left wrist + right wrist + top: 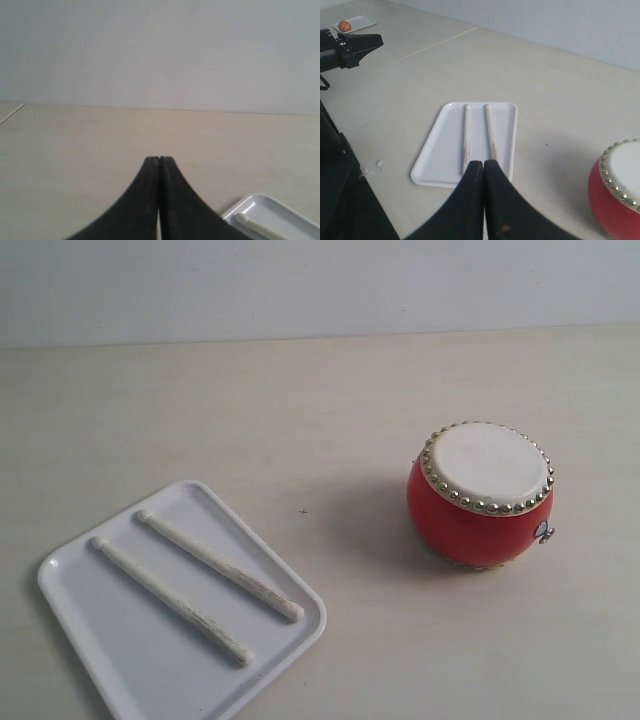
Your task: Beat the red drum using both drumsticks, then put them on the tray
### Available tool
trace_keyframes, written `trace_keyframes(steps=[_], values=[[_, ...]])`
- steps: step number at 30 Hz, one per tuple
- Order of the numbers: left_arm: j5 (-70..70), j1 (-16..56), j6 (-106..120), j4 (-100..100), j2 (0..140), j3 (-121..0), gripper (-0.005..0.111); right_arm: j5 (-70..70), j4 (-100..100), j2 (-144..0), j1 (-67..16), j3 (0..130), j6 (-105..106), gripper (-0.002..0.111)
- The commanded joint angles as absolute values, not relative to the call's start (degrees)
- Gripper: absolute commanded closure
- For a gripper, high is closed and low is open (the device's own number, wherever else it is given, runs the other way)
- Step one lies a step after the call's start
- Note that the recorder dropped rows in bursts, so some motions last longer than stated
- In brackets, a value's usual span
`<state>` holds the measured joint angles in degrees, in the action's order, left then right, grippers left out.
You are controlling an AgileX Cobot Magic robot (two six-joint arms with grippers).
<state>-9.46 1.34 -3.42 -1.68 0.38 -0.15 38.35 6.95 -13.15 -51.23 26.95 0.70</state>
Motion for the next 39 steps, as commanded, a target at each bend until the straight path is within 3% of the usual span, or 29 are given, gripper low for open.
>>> trace_keyframes(steps=[1, 20, 27, 32, 39], values=[[-8.85, 1.25, -3.59, -2.16, 0.00, 0.00, 0.107, 37.59, 7.11, -12.86, -51.29, 26.62, 0.77, 0.108], [-8.85, 1.25, -3.59, -2.16, 0.00, 0.00, 0.107, 37.59, 7.11, -12.05, -50.75, 26.62, 0.77, 0.108], [-8.85, 1.25, -3.59, -2.16, 0.00, 0.00, 0.107, 34.38, 7.11, -12.37, -31.94, 26.49, 0.97, 0.108], [-8.85, 1.25, -3.59, -2.16, 0.00, 0.00, 0.107, 18.90, 7.11, -12.02, -17.30, 20.27, 3.61, 0.108], [-8.85, 1.25, -3.59, -2.16, 0.00, 0.00, 0.107, 6.26, 7.11, -9.36, -7.84, 9.62, 3.17, 0.108]])
